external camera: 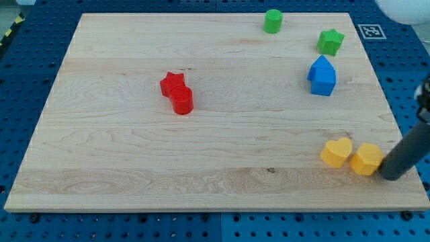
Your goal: Move the green star towards the top center
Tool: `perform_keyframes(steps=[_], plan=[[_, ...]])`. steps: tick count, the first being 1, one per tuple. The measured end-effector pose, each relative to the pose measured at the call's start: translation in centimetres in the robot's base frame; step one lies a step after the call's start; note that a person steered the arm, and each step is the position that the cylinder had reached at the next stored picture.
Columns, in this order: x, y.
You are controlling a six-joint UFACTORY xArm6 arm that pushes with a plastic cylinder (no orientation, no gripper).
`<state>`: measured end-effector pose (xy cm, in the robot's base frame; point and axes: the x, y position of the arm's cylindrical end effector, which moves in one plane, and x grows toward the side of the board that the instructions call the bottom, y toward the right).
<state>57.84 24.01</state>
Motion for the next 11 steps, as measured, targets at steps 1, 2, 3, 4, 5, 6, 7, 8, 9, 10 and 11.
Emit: perform_keyframes(steps=[1, 2, 3, 4, 5, 6, 7, 8, 9, 10, 11], plan=[[0.0, -1.4], [0.0, -0.2], [-0.7, 6.8], [-7.7, 8.7], [-17.0, 8.7], [-26.0, 7.7], [-26.9, 7.3], [-28.4, 3.1], [-29.6, -1.7], [-29.7, -4.7], [-29.7, -4.8]])
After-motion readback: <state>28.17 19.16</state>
